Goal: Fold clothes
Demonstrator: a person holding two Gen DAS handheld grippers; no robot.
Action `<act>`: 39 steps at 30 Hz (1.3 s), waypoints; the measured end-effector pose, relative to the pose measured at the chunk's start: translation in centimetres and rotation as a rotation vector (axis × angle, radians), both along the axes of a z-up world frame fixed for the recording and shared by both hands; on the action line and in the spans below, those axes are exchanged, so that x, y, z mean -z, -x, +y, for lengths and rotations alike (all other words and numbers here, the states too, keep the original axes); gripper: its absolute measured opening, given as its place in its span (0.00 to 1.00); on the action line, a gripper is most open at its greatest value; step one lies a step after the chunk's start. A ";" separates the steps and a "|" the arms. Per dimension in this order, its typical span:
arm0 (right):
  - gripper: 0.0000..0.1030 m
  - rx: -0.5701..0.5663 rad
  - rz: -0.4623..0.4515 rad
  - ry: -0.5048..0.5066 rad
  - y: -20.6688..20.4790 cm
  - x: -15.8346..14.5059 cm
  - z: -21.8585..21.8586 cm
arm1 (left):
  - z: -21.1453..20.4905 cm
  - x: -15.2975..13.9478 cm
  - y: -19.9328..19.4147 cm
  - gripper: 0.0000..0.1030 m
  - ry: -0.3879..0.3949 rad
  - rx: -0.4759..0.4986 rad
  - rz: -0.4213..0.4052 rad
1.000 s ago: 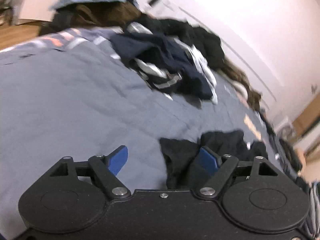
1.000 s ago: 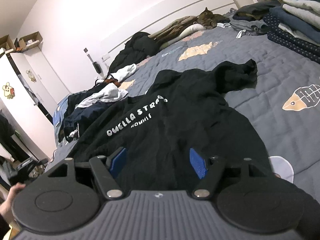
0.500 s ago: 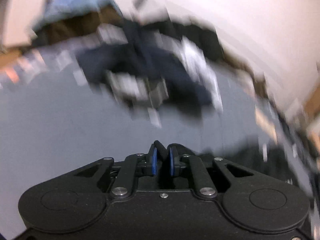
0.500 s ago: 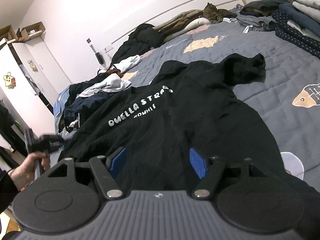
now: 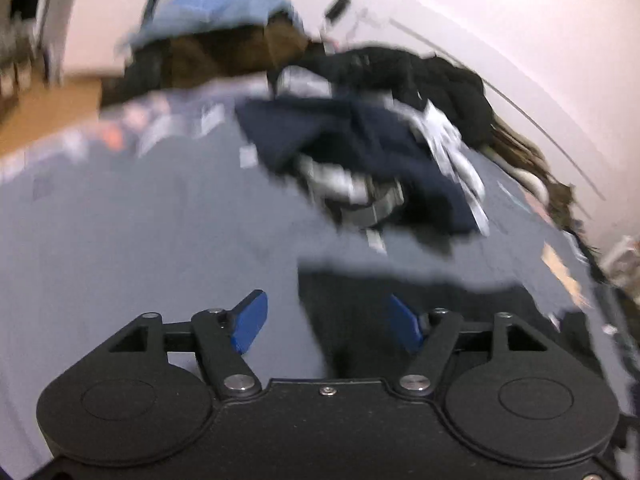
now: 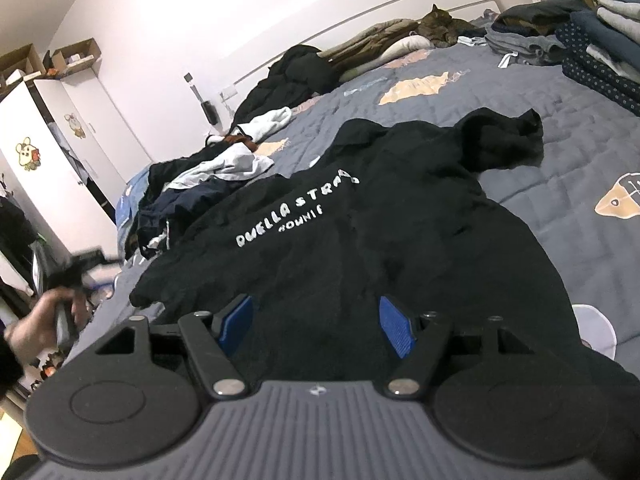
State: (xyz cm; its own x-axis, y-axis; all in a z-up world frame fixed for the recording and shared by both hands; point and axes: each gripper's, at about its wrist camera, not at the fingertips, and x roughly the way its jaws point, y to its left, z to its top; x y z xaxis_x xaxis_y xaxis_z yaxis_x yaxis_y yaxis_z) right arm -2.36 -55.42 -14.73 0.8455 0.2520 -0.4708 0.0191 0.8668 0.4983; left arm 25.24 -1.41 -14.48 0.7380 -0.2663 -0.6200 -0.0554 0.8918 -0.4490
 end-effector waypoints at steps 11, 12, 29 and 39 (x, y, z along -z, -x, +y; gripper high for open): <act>0.67 -0.007 0.003 0.013 0.0 -0.1 0.4 | -4.3 4.0 1.2 0.10 0.059 0.070 -0.027; 0.67 -0.007 0.006 0.014 0.0 0.0 0.4 | -4.6 4.0 0.8 0.08 0.039 0.105 -0.014; 0.68 -0.041 0.003 0.022 0.1 -0.5 0.3 | -3.8 -1.6 8.5 0.62 -0.015 0.430 0.116; 0.68 0.026 0.045 0.099 1.9 -1.1 -1.8 | -14.4 -4.1 21.8 0.63 -0.326 0.661 -0.003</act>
